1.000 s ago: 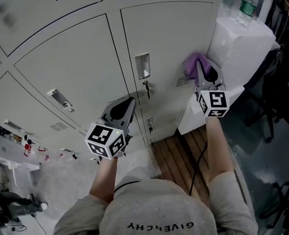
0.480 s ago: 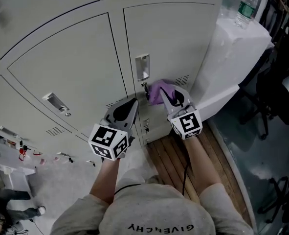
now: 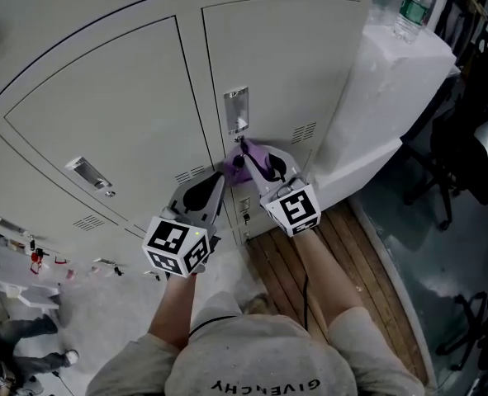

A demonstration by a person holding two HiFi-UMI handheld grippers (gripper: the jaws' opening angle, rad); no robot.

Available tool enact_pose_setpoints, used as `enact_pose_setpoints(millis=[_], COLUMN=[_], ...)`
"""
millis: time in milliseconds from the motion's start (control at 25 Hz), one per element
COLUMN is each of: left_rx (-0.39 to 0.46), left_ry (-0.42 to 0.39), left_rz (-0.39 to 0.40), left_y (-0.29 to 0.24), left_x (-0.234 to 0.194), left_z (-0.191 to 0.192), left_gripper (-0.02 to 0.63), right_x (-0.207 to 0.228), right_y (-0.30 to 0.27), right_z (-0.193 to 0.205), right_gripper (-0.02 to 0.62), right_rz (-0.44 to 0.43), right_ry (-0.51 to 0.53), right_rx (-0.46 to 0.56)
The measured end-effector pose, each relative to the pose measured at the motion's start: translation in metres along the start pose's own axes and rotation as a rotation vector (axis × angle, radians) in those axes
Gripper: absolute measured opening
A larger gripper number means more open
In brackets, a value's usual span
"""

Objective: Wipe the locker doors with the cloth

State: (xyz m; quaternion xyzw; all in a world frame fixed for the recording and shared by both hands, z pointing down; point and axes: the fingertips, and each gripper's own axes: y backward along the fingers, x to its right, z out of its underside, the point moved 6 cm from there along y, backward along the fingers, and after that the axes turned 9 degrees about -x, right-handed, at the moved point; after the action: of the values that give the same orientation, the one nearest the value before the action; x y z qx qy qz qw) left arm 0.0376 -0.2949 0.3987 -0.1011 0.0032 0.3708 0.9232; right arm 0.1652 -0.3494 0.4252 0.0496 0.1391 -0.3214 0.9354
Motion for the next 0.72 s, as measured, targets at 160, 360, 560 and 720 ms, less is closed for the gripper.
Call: enact_pose_setpoints(millis=[160, 360, 560, 720], left_rx=[-0.008, -0.013, -0.018, -0.014], left_ry=[-0.004, -0.007, -0.006, -0.004], left_rz=[-0.003, 0.000, 0.006, 0.008], left_y=[0.000, -0.001, -0.004, -0.004], left_x=[0.000, 0.002, 0.003, 0.002], left_z=[0.001, 0.003, 0.005, 0.007], left_gripper=[-0.002, -0.002, -0.002, -0.002], right_x=[0.008, 0.033, 0.070, 0.101], right_y=[0.001, 0.011, 0.025, 0.038], right_z=[0.001, 0.006, 0.015, 0.029], right_gripper=[0.055, 0.055, 0.057, 0.057], right_rz=[0.011, 0.069, 0.159, 0.242], right_ry=[0.081, 0.103, 0.089, 0.064], right_rx=[-0.022, -0.047, -0.081, -0.128])
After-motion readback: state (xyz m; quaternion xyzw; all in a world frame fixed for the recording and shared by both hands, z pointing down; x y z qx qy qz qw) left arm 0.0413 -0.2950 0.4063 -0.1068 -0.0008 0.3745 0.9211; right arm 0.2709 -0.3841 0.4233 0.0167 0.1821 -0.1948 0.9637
